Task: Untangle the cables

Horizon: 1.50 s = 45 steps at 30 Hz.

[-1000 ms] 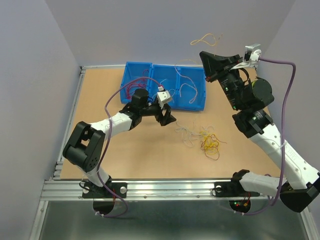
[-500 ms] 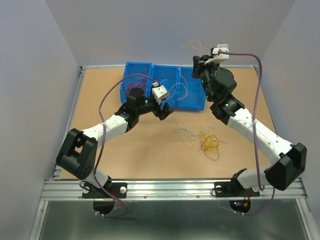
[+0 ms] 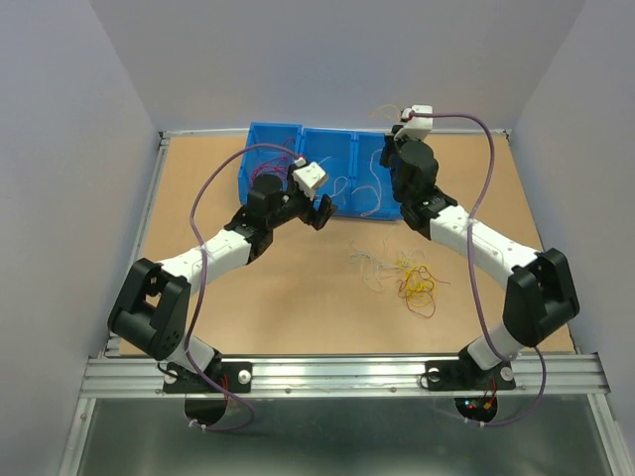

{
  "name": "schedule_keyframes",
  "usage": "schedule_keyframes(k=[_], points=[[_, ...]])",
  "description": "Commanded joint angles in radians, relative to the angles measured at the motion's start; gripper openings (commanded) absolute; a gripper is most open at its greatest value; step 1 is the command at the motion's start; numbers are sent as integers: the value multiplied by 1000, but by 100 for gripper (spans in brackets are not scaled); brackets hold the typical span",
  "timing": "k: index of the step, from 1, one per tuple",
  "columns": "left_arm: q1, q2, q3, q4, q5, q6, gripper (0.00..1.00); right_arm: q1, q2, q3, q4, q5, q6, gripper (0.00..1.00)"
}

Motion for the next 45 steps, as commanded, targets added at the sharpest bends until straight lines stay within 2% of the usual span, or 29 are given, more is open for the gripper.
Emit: schedule_keyframes(k=[1,8,15,20,23,25,27,35,38,40,45], points=[[4,-57,-19,62,-30,-11,86,-41,72,-19,81,25,25,1],[7,-69,-27,72,-46,-15,85,-78,220,27,65,27,53,1],[7,-78,-33,77,-50,-17,86,-87,320,-16,61,1,113,1],[8,-75,-33,80,-52,-15,86,-95,425,105,-66,-19,119,1],[10,-77,-34,80,-52,-14,86,-97,455,139,-117,-16,123,9],[8,-78,-34,82,-50,-15,86,-98,433,130,-117,-16,137,38],[8,-78,-36,80,-50,-17,86,-98,408,116,-117,-19,145,57],[8,-83,-39,82,-41,-6,86,-97,216,1,-126,-76,162,71],[8,-77,-37,79,-21,3,87,-97,100,-65,-194,-207,171,78],[10,-74,-34,75,-15,5,88,-97,51,-141,-214,-229,189,82],[8,-54,-25,56,55,20,89,-95,-104,-338,-214,-315,232,83]])
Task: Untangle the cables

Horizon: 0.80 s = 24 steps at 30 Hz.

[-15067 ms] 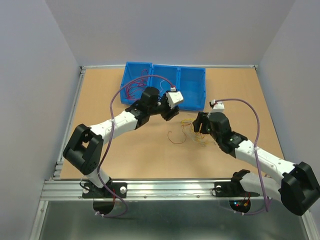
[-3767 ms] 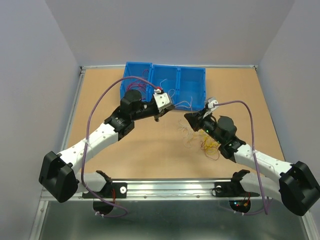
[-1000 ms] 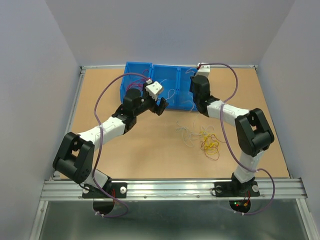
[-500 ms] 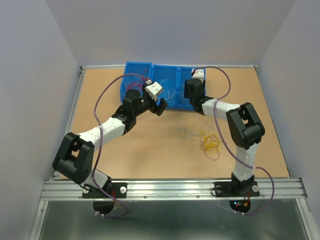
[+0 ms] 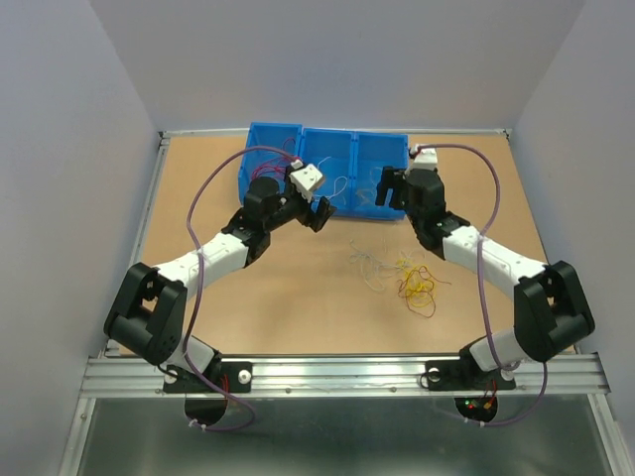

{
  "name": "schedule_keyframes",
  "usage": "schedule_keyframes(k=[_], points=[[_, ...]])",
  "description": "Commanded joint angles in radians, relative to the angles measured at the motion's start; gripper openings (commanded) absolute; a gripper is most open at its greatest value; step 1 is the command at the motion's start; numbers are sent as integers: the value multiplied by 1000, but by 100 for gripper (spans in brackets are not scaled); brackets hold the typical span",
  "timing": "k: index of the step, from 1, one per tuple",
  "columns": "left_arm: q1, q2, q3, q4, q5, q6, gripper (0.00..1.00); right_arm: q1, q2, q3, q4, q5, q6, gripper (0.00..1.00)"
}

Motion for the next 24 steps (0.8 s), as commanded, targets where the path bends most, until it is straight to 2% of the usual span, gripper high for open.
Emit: schedule_keyframes(k=[1,3,7,10,17,20,22,24], points=[[2,-15,18,15,138,33,89,-1,-116,-173,-38,-162,66,83],[-2,15,38,-14,171,39,89,11,-152,-270,-34,-204,87,83],[-4,46,65,-33,101,38,89,66,-178,-374,-12,-305,110,84],[-4,43,63,-28,65,36,89,141,-187,-417,-5,-272,110,92],[-4,9,46,-16,27,45,89,212,-105,-407,11,-261,80,95],[-4,12,46,-17,27,45,89,226,-36,-382,-6,-206,83,95],[-4,14,46,-17,25,47,89,232,-2,-369,-26,-137,94,94],[-4,16,46,-16,28,47,89,240,41,-352,-49,-117,102,88]])
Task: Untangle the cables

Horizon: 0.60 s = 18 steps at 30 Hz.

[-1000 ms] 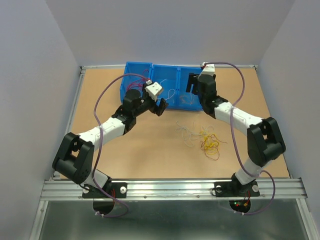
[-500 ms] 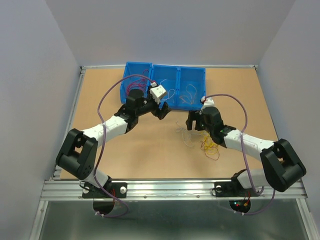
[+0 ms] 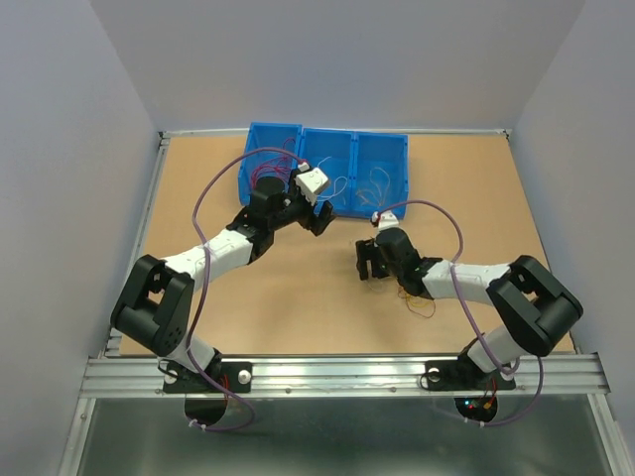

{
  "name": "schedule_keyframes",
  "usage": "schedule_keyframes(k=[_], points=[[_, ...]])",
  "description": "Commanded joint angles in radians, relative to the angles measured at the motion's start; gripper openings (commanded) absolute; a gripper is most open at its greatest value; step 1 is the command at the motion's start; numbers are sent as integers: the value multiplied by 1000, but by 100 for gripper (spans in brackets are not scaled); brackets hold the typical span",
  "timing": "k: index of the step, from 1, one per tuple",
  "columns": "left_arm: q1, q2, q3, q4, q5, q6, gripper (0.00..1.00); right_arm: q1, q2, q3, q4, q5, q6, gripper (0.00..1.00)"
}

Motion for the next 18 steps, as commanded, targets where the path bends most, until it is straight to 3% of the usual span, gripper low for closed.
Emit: schedule_keyframes(k=[1,2,3,5,8,12,18], points=[[-2,-39,22,42,-5,14,89,18,63,62,-32,78,12,68],[-2,-40,22,42,-4,14,89,19,74,65,-34,48,10,54],[0,-42,22,42,-5,14,89,21,83,74,-32,30,6,22],[0,-42,22,42,-5,14,89,31,75,80,-18,-7,3,4],[-2,-45,20,44,-11,16,89,41,3,81,0,-61,-11,1],[-2,-51,17,51,-37,2,88,41,-238,81,5,-121,-20,1],[15,-66,5,93,-179,-61,88,41,-536,121,8,-224,0,0]])
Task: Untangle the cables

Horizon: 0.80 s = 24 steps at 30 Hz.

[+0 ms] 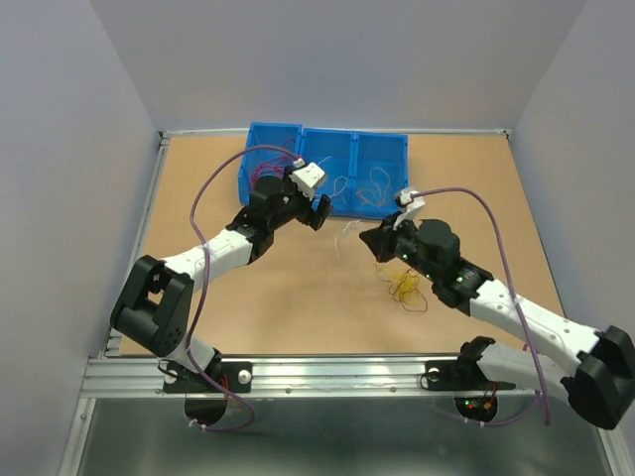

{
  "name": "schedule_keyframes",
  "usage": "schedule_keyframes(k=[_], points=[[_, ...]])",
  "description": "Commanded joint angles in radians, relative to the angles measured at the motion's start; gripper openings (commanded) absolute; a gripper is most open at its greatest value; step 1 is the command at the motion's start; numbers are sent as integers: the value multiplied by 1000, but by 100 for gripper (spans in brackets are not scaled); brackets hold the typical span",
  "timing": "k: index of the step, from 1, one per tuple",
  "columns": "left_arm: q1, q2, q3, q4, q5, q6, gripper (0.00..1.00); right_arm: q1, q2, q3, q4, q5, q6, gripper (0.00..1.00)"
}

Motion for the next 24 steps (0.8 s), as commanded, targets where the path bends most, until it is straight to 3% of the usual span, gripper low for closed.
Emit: schedule_keyframes(k=[1,9,14,24], points=[[19,-65,3,81,-64,-46,88,6,-158,79,34,-77,11,1],[20,-78,-10,93,19,-39,88,6,-288,201,40,6,14,0],[22,-78,-26,95,369,4,88,6,-248,306,52,-51,28,1],[0,-150,-112,173,718,46,96,6,-196,332,128,-80,60,1]])
